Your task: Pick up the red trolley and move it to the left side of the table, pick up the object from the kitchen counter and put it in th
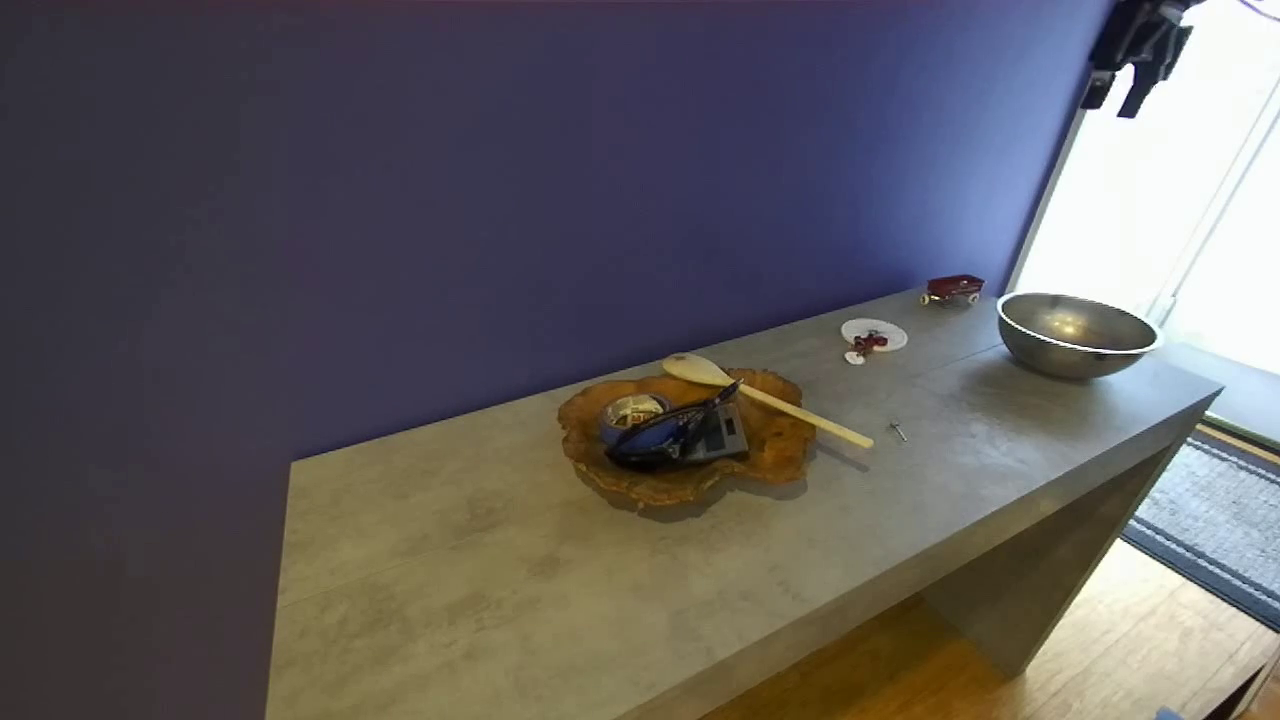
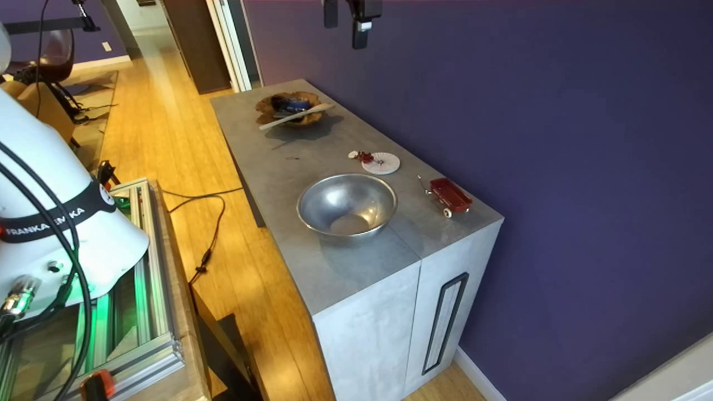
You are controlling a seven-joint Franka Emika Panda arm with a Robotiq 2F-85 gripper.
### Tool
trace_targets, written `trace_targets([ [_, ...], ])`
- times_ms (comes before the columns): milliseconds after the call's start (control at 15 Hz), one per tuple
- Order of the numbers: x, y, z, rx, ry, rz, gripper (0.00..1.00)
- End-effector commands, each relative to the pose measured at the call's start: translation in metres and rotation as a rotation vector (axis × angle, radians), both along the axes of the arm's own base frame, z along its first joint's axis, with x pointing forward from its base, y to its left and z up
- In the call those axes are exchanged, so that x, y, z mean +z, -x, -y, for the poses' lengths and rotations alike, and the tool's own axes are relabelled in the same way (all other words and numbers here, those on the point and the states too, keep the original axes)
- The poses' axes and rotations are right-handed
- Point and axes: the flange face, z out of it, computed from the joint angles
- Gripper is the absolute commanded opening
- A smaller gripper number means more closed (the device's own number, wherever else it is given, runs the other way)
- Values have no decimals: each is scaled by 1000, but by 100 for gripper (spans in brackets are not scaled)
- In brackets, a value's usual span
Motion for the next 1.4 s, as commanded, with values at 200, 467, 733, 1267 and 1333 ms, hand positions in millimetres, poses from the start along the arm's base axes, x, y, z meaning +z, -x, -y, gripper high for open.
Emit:
trace_targets([
  [200,-19,-40,-3,-89,4,15,100],
  [467,-25,-47,5,-167,-7,-34,100],
  [733,-77,-71,28,-360,-17,-141,100],
  [1267,-167,-110,40,-741,-114,-263,100],
  [1333,-175,-112,42,-789,-130,-262,100],
])
